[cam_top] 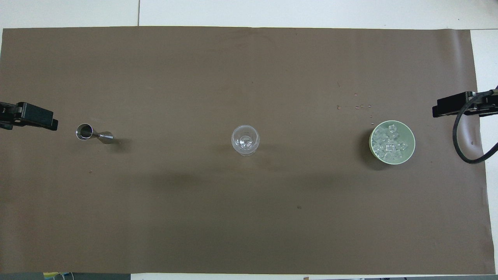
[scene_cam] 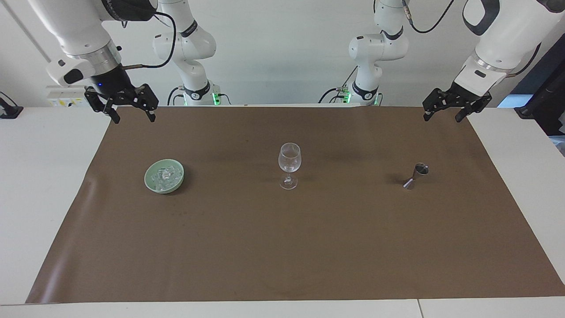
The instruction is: Pour wine and add ice with both arms
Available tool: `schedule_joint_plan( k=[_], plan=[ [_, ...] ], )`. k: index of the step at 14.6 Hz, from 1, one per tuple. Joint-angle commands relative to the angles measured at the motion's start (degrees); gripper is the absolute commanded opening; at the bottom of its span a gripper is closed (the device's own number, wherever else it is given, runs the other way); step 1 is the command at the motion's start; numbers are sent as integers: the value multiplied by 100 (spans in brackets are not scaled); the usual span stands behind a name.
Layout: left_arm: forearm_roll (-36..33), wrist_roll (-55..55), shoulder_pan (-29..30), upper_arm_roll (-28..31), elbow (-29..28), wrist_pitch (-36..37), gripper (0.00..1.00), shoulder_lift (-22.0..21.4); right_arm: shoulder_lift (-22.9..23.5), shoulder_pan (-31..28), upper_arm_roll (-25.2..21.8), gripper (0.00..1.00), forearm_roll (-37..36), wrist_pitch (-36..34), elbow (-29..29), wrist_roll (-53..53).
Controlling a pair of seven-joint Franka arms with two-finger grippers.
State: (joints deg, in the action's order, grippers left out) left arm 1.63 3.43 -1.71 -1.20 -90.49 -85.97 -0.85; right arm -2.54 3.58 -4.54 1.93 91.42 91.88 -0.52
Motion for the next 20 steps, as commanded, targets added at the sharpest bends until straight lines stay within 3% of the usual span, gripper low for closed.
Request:
schedule_joint_plan(
  k=[1,20],
  plan=[
    [-49,61,13,6,-179,-113,100,-135,52,-33,32,100,71,7,-83,78],
    [-154,44,13,15,-162,-262,100,-100,8,-33,41,100,123,51,22,114]
  ],
)
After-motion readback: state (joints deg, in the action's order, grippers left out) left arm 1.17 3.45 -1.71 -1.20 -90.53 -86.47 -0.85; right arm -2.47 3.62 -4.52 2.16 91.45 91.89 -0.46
